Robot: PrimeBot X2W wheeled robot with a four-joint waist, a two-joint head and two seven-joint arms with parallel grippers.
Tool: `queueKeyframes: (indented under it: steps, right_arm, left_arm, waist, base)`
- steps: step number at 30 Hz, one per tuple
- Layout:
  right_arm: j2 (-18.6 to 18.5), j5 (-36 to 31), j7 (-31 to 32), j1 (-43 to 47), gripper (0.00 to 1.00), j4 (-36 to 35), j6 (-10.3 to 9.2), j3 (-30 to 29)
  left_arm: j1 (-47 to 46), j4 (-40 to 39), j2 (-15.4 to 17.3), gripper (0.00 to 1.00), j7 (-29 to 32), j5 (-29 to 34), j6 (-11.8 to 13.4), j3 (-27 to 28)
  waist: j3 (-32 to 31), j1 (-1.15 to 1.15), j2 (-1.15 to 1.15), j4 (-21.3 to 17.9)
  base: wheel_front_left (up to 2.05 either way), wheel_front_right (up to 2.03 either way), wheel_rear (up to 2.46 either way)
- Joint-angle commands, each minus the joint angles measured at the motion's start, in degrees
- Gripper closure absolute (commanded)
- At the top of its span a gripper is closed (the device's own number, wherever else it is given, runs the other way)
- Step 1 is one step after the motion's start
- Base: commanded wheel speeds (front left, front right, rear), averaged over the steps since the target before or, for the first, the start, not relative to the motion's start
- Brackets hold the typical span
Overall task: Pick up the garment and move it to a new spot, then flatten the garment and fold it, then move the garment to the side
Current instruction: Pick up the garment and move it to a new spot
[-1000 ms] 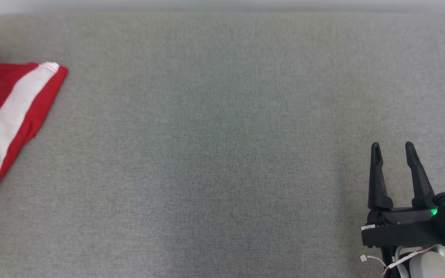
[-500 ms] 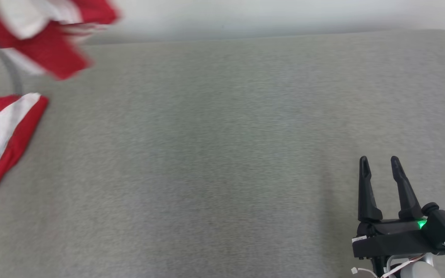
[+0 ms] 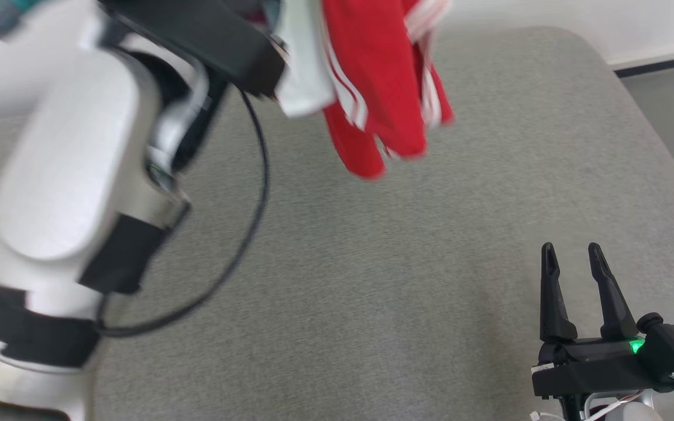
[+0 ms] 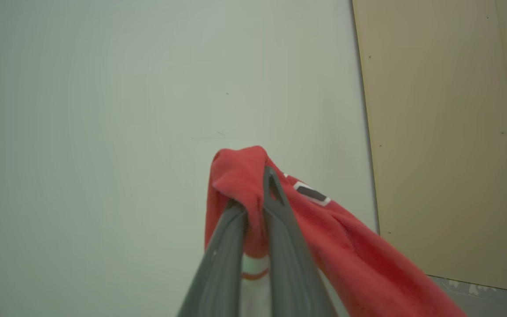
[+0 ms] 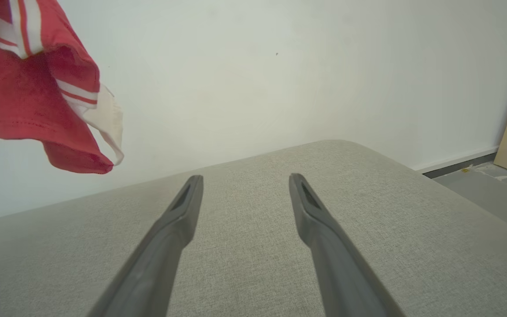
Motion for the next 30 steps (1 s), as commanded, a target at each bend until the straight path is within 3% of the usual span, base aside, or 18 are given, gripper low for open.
queueKeyframes:
  steps: [1,8,20,21,22,30]
  right_arm:
    - [-0.1,0.4,0.0,0.3,0.0,-0.2,-0.12,0.0]
    - [-0.1,0.7,0.0,-0.2,0.0,-0.5,-0.12,-0.1]
    - [-0.1,-1.0,0.0,-0.7,0.0,0.3,-0.12,0.1]
    - [-0.1,-1.3,0.0,-0.7,0.0,0.3,-0.12,0.2]
    - [-0.1,-1.4,0.0,-0.7,0.0,0.4,-0.12,0.0]
    - [-0.1,-2.7,0.0,0.7,0.0,0.6,-0.12,-0.5]
  left_arm:
    - [2.0,0.4,-0.5,1.0,-0.4,-0.1,0.3,-0.7]
    - [12.3,4.6,-1.2,1.0,-2.4,-1.7,0.9,-3.0]
    - [29.9,18.7,3.0,1.0,-9.2,-2.1,2.0,-3.8]
    - [30.3,19.5,2.8,0.56,-9.6,-1.8,2.0,-4.1]
    - [30.6,20.1,2.3,0.0,-10.1,-2.0,1.9,-4.2]
    - [33.4,17.3,1.5,0.0,-12.6,0.3,2.7,-3.2]
  waist:
    - [0.3,0.0,0.0,-1.9]
    - [1.7,0.0,0.0,-1.8]
    - [2.1,0.0,0.0,0.7]
    - [2.0,0.0,0.0,1.1]
    - [1.9,0.0,0.0,1.6]
    - [-1.8,0.0,0.0,5.6]
  base:
    - [0.0,0.0,0.0]
    - [0.0,0.0,0.0]
    - [0.0,0.0,0.0]
    - [0.0,0.0,0.0]
    - [0.0,0.0,0.0]
    - [0.0,0.0,0.0]
